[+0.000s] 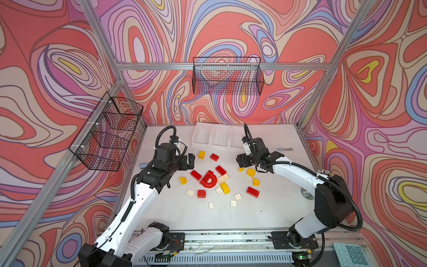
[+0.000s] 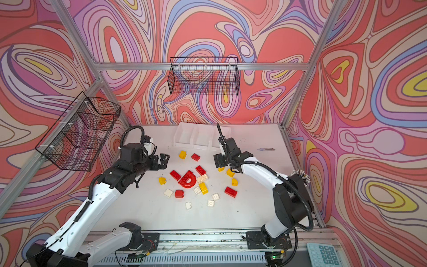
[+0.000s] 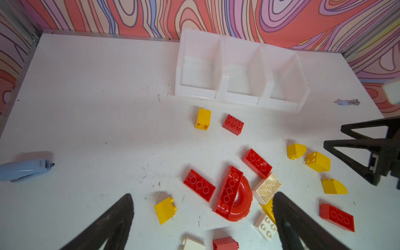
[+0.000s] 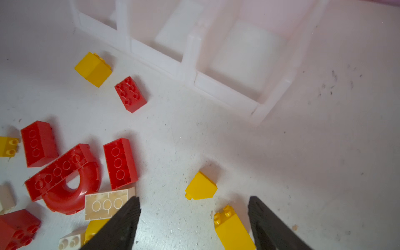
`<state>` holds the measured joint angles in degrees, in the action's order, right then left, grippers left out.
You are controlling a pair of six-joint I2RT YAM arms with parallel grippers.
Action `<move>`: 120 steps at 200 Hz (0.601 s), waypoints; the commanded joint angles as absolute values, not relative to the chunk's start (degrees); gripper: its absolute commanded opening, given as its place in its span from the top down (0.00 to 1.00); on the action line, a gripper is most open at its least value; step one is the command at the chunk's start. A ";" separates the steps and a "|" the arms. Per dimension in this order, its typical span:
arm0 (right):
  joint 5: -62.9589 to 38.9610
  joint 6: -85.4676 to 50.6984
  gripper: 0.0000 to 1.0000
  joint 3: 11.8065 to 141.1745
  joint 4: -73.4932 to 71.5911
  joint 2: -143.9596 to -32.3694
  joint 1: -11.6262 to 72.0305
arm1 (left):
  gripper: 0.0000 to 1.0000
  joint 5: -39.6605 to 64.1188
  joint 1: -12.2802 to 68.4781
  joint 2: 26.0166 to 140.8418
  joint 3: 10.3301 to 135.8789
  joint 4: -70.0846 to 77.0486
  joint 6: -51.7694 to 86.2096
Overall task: Sort the legos into containers by color
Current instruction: Pick up the lego from the center of the table.
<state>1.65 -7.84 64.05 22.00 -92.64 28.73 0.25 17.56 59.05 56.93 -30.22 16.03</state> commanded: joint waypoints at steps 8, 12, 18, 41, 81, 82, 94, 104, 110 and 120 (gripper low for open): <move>6.28 -9.34 0.25 63.63 24.48 -97.65 30.37 | 0.00 0.77 17.59 58.94 58.75 -34.15 15.02; 6.87 -9.36 0.26 63.54 24.44 -98.27 30.48 | 0.00 0.90 17.62 58.82 58.67 -34.04 15.11; 7.55 -9.40 0.26 63.63 24.34 -99.18 30.55 | 0.00 1.15 17.62 58.59 58.54 -33.89 15.18; 9.06 -9.17 0.26 64.31 24.74 -103.08 30.51 | 0.00 2.23 17.59 58.26 58.28 -33.57 15.45; 9.57 -9.05 0.24 65.18 23.68 -106.26 30.53 | 0.00 3.07 17.65 58.45 58.37 -33.77 15.72; 9.57 -9.01 0.24 65.24 23.62 -106.35 30.56 | 0.00 3.12 17.66 58.45 58.36 -33.76 15.73; 9.64 -8.80 0.24 65.80 23.48 -107.46 30.52 | 0.00 3.16 17.59 58.45 58.36 -33.67 15.73; 9.62 -8.62 0.24 66.36 23.42 -108.29 30.56 | 0.00 3.16 17.67 58.50 58.36 -33.75 15.73; 9.59 -8.53 0.25 66.65 23.30 -108.85 30.51 | 0.00 3.09 17.58 58.53 58.36 -33.64 15.73; 9.41 -8.36 0.26 67.25 23.22 -109.59 30.52 | 0.00 3.14 17.66 58.53 58.26 -33.64 15.73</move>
<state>8.45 -8.64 65.21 23.55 -107.42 30.37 2.55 17.54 59.00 57.01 -31.68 15.70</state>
